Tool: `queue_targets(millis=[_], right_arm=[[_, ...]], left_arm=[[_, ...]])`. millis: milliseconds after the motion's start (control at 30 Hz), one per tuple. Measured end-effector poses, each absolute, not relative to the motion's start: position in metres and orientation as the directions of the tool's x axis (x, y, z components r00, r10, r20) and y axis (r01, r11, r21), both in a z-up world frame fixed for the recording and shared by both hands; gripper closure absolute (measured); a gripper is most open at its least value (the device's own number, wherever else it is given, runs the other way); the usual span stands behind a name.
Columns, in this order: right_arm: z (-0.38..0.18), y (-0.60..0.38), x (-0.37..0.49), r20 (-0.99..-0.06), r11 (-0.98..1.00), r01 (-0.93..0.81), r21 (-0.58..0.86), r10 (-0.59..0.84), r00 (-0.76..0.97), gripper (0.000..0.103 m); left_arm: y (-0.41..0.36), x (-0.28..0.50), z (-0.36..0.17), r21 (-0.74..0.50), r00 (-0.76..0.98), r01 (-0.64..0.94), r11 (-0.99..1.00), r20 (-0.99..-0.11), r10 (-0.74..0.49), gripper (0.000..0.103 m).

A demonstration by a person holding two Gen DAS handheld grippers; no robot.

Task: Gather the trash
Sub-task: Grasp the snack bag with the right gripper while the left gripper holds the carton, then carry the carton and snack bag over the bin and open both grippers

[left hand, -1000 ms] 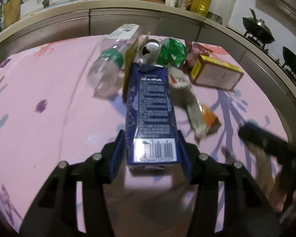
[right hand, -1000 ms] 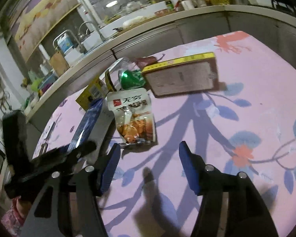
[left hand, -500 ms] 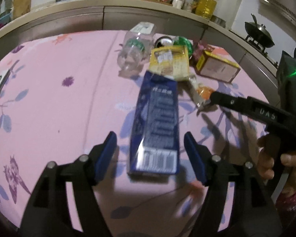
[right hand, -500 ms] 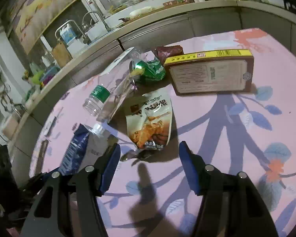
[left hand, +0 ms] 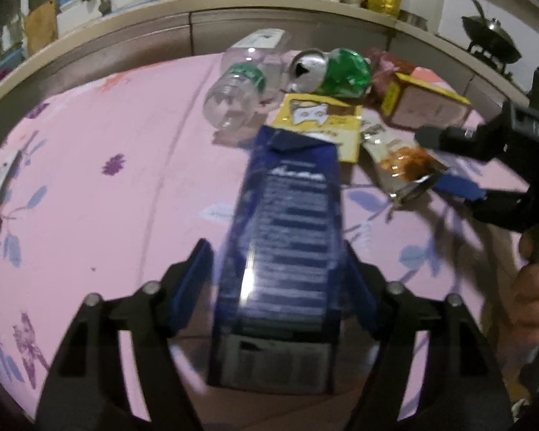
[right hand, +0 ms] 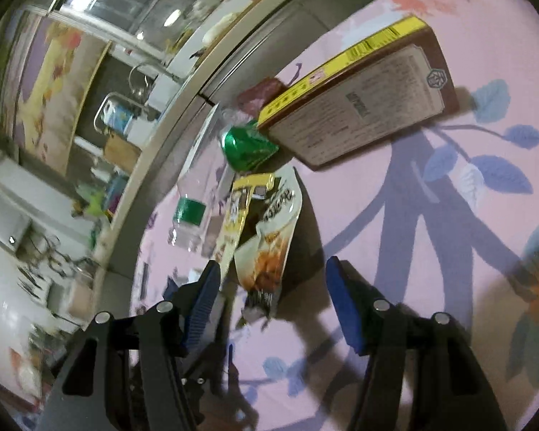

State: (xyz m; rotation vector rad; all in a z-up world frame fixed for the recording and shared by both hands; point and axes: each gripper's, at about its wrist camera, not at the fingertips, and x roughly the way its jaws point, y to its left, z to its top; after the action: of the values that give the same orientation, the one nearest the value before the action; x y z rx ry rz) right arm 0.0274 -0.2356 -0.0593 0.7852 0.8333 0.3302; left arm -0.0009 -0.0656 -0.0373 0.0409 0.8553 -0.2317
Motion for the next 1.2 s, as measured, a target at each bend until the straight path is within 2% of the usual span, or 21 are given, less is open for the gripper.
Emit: queue_targets(millis=[33,67,100,133,167,367,567,700,933,1100,1200], right_arm=[[-0.059,-0.236,0.03,-0.537,0.676,0.037,0.736,0.55,0.639,0.051],[-0.06,-0.236,0.033,-0.541,0.674,0.039,0.737,0.555,0.632,0.059],[-0.062,-0.234,0.036,-0.55,0.673,0.044,0.738,0.564,0.616,0.072],[-0.065,-0.232,0.038,-0.561,0.674,0.049,0.737,0.57,0.6,0.082],[-0.067,-0.231,0.038,-0.569,0.674,0.053,0.737,0.576,0.587,0.087],[-0.066,-0.239,0.008,-0.564,0.675,0.056,0.736,0.564,0.602,0.089],[-0.055,-0.269,-0.06,-0.58,0.766,0.062,0.639,0.428,0.693,0.09],[-0.056,-0.303,-0.1,-0.559,0.761,0.12,0.638,0.351,0.751,0.09],[-0.064,-0.348,-0.131,-0.536,0.724,0.198,0.66,0.27,0.8,0.09],[-0.059,-0.41,-0.156,-0.492,0.683,0.287,0.671,0.121,0.862,0.09],[-0.061,-0.449,-0.173,-0.478,0.643,0.348,0.682,0.031,0.878,0.09]], left_arm=[[-0.065,0.0,-0.037,-0.048,0.634,0.221,0.974,-0.752,-0.181,0.041],[-0.065,0.0,-0.037,-0.049,0.635,0.222,0.974,-0.751,-0.182,0.047],[-0.065,0.0,-0.036,-0.052,0.637,0.224,0.973,-0.748,-0.186,0.055],[-0.065,0.001,-0.036,-0.05,0.636,0.223,0.973,-0.749,-0.184,0.055],[-0.065,0.001,-0.037,-0.048,0.636,0.224,0.973,-0.749,-0.184,0.055],[-0.063,-0.014,-0.036,-0.071,0.608,0.271,0.96,-0.761,-0.228,0.055],[-0.078,-0.035,-0.033,-0.143,0.54,0.41,0.901,-0.758,-0.366,0.055],[-0.105,-0.039,-0.027,-0.174,0.495,0.496,0.851,-0.748,-0.442,0.055],[-0.185,-0.029,-0.017,-0.172,0.393,0.632,0.756,-0.77,-0.503,0.055],[-0.263,-0.023,-0.002,-0.167,0.325,0.735,0.658,-0.764,-0.557,0.055],[-0.335,-0.02,0.008,-0.155,0.27,0.803,0.575,-0.766,-0.583,0.055]])
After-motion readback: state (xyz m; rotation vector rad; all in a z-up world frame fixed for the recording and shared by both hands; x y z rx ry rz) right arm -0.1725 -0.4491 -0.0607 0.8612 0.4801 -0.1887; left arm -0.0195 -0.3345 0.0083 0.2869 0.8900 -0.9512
